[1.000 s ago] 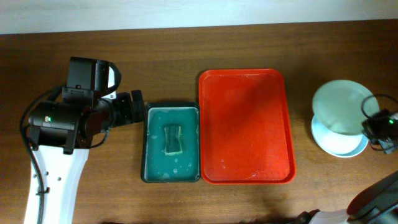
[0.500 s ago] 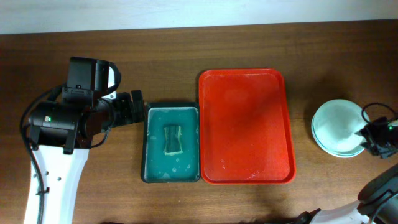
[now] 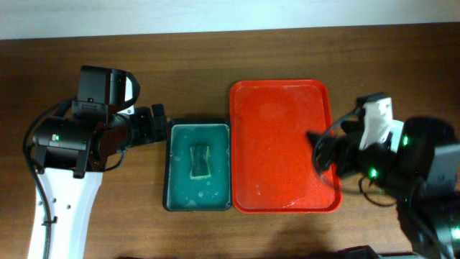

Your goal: Clean dirty plates on tray and stack at the side

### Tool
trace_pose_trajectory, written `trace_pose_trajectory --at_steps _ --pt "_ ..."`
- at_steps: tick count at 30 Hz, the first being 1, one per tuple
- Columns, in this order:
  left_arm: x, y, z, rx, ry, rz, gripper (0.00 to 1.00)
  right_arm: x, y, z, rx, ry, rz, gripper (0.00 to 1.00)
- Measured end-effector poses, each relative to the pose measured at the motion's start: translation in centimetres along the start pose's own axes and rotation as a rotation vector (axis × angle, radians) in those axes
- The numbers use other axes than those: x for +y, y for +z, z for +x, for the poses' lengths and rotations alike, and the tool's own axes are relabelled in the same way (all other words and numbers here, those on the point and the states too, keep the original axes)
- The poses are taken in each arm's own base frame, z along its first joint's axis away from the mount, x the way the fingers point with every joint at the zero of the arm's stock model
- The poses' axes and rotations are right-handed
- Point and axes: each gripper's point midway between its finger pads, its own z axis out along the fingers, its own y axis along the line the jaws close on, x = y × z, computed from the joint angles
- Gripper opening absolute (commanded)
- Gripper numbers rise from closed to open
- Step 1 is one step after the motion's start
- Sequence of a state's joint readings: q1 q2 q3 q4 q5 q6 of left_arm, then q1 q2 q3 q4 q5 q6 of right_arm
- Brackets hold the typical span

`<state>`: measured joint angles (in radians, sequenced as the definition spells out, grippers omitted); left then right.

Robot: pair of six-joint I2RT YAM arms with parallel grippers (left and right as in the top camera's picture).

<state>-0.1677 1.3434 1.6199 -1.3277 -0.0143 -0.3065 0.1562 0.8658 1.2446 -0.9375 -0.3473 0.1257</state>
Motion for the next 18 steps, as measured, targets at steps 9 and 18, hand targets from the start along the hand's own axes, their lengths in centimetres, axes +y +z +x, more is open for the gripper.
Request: trace_pose_trajectory --at_steps 9,18 --pt "0.0 0.0 0.0 0.0 0.0 0.0 1.0 0.4 -0.7 0.5 -0.007 -0.069 0.065 0.98" --pt "0.0 0.0 0.0 0.0 0.0 0.0 0.99 -2.8 -4.0 0.4 -0.096 -0.067 0.267 0.98"
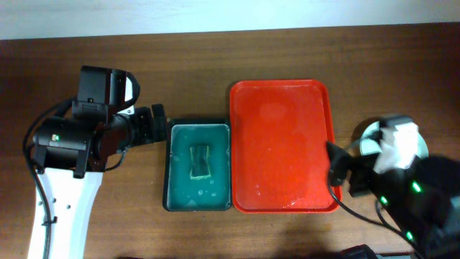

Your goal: Clean dirty plates on tray and stack at the side

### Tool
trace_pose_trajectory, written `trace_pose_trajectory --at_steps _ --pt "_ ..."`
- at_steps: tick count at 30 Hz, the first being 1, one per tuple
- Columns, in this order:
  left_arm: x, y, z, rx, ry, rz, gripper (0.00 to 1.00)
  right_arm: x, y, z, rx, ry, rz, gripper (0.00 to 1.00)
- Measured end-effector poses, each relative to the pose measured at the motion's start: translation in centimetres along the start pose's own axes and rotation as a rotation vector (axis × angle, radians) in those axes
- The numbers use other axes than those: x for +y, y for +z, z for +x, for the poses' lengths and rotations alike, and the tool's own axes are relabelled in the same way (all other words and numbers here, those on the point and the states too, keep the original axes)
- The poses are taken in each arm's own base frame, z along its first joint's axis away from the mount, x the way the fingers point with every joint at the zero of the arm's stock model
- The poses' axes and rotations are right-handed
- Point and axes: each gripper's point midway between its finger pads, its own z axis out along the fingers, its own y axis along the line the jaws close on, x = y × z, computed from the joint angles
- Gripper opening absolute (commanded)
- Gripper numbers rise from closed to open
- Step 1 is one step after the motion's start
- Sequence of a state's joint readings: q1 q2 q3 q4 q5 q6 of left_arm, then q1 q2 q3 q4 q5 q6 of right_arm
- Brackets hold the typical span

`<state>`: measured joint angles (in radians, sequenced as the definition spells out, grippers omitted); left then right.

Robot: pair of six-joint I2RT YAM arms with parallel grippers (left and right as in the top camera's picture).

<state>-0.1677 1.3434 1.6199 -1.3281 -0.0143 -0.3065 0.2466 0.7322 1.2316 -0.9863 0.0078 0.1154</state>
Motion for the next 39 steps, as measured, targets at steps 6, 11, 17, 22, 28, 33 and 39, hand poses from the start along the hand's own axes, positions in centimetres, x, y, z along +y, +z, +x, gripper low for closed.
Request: trace_pose_trajectory --at_steps 6,11,17,22,28,33,39 --pt "0.0 0.0 0.0 -0.001 0.0 0.0 0.99 -4.8 -1.7 1.0 -0.259 0.072 0.189 0.98" --pt "0.0 0.0 0.0 -0.001 0.0 0.0 0.99 -5.9 3.9 8.5 -0.266 0.075 0.175 0.98" --pt "0.0 0.0 0.0 -0.001 0.0 0.0 0.99 -5.5 7.5 12.5 -0.41 0.047 0.104 0.98" --pt "0.0 0.0 0.0 -0.001 0.0 0.0 0.99 -5.6 9.9 14.7 -0.445 0.037 0.079 0.98" --pt "0.0 0.0 0.0 -0.001 0.0 0.0 1.0 -5.6 10.1 15.1 -0.431 0.039 0.076 0.98" --pt "0.0 0.0 0.0 -0.001 0.0 0.0 1.0 -5.6 10.1 15.1 -0.431 0.038 0.076 0.98" --pt "0.0 0.0 0.0 -0.001 0.0 0.0 0.99 -5.6 10.1 15.1 -0.431 0.039 0.077 0.98"
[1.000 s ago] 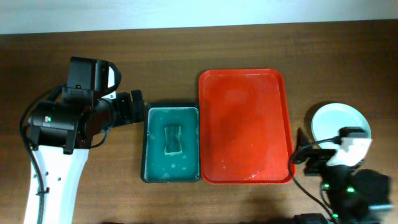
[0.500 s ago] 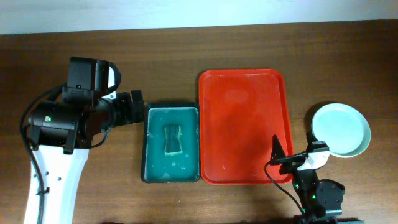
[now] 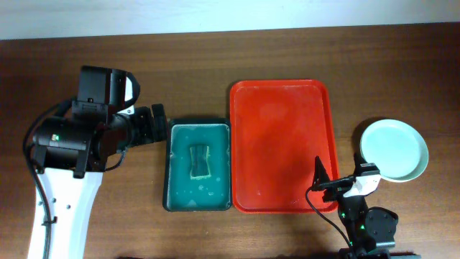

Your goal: Clean dirty plates on tray and stack at the side

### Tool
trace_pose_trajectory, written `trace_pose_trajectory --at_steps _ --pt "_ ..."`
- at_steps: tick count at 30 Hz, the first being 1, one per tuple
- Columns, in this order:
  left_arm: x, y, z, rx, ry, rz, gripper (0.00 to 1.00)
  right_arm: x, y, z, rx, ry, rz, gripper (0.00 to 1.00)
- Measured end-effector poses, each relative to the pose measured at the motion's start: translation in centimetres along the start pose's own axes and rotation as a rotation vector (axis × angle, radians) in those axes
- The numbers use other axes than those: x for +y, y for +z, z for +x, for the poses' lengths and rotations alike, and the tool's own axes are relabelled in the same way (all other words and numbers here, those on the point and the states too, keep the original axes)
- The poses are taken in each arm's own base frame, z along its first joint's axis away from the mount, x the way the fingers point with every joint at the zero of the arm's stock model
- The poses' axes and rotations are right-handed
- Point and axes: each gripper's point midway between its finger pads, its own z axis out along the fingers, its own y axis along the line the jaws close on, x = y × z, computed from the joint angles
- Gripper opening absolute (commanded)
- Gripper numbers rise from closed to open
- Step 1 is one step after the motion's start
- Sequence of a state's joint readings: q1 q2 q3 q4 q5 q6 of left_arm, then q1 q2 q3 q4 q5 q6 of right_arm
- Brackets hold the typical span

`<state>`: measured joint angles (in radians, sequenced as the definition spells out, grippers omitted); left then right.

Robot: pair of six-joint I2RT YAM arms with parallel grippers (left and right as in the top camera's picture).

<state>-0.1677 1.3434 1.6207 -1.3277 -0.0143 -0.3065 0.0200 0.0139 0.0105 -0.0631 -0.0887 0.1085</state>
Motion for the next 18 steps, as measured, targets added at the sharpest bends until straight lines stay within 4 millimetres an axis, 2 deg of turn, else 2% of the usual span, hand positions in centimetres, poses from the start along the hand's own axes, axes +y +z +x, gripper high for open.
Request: trace_pose_trajectory --at_steps 4,8,11,13,15,18 --pt "0.0 -0.1 0.0 -0.002 0.0 0.001 0.99 0.0 0.0 0.0 0.0 0.001 0.0 0.98" --pt "0.8 -2.4 1.9 -0.036 0.002 0.001 0.99 0.0 0.0 0.0 0.0 0.0 0.0 0.98" --pt "0.0 -6.9 -1.0 -0.398 -0.007 0.108 0.99 0.0 0.0 0.0 0.001 0.0 0.0 0.98" --pt "-0.2 -9.2 -2.0 -0.614 -0.013 0.173 0.99 0.0 0.0 0.0 0.002 0.0 0.0 0.98" --pt "-0.2 -10.9 -3.1 -0.817 -0.026 0.224 1.0 0.0 0.0 0.0 0.001 0.0 0.0 0.98" --pt "0.2 -12.0 -2.9 -1.012 -0.044 0.267 0.99 0.0 0.0 0.0 0.002 0.001 0.0 0.98"
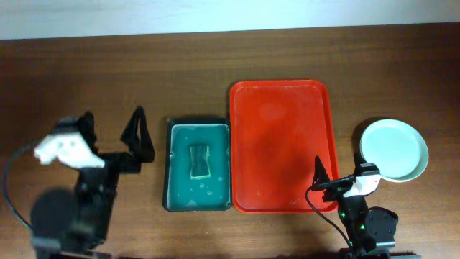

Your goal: Clean dirty plates on tray and stack at the side

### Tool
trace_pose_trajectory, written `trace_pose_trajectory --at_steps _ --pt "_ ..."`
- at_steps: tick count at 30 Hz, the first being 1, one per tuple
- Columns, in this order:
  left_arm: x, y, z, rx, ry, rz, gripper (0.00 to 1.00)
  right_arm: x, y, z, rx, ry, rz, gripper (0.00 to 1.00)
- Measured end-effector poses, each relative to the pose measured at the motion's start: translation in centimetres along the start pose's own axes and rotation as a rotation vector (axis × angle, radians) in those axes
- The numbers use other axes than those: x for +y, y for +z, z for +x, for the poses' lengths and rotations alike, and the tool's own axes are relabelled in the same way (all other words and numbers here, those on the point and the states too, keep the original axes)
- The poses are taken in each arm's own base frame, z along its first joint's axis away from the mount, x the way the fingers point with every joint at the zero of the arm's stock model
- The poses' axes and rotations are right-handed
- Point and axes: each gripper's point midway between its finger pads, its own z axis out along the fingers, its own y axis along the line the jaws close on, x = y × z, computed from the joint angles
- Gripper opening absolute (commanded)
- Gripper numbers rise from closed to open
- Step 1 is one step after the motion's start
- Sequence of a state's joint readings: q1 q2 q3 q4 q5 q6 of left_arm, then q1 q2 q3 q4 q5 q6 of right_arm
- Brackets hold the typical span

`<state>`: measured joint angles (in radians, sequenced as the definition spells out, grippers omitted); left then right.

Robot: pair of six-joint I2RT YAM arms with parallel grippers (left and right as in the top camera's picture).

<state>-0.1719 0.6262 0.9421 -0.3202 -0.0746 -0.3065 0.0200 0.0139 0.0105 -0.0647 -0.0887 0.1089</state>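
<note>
The red tray (pixel 280 144) lies at the middle with nothing on it, its surface wet. A pale green plate (pixel 394 150) sits on the wood just right of the tray, with nothing touching it. My left gripper (pixel 112 129) is left of the tub, raised, its two dark fingers spread apart and holding nothing. My right gripper (pixel 320 176) is folded back at the tray's front right corner. Only one thin finger of it shows, so its state is unclear.
A dark green tub (pixel 175 167) of water with a sponge (pixel 198 160) in it stands against the tray's left side. The folded right arm (pixel 363 219) sits at the front edge below the plate. The left arm's base (pixel 72 216) fills the front left.
The left arm has left its place beside the tub's left wall and now stands folded back toward the front left, gripper spread open. The right arm, plate, tray and sponge have not moved.
First the right arm hung over the tray's right edge. Then it was at the front right with the pale plate partly showing under it. After that it stood folded at the front edge, the plate bare beside the tray. Now the left arm has drawn back too.
</note>
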Motion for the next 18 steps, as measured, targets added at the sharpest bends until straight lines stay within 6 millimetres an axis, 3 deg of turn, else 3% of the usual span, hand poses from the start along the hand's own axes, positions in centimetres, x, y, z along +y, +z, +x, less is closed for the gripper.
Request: trace_pose_trajectory --at_steps 5,9,11,14,18 --pt "0.5 -2.0 0.5 -0.274 -0.023 0.073 0.99 0.0 0.0 0.0 0.0 0.0 0.0 0.98" --pt "2.0 -2.9 4.0 -0.375 -0.029 0.094 0.99 0.0 0.0 0.0 0.0 -0.001 0.0 0.98" --pt "2.3 -3.8 4.5 -0.422 -0.032 0.106 0.99 0.0 0.0 0.0 0.0 0.0 0.0 0.98" --pt "2.5 -5.6 4.3 -0.495 -0.037 0.123 0.99 0.0 0.0 -0.1 -0.002 -0.001 -0.001 0.98" --pt "2.0 -8.5 2.3 -0.619 -0.047 0.161 0.99 0.0 0.0 -0.1 -0.002 0.0 -0.001 0.98"
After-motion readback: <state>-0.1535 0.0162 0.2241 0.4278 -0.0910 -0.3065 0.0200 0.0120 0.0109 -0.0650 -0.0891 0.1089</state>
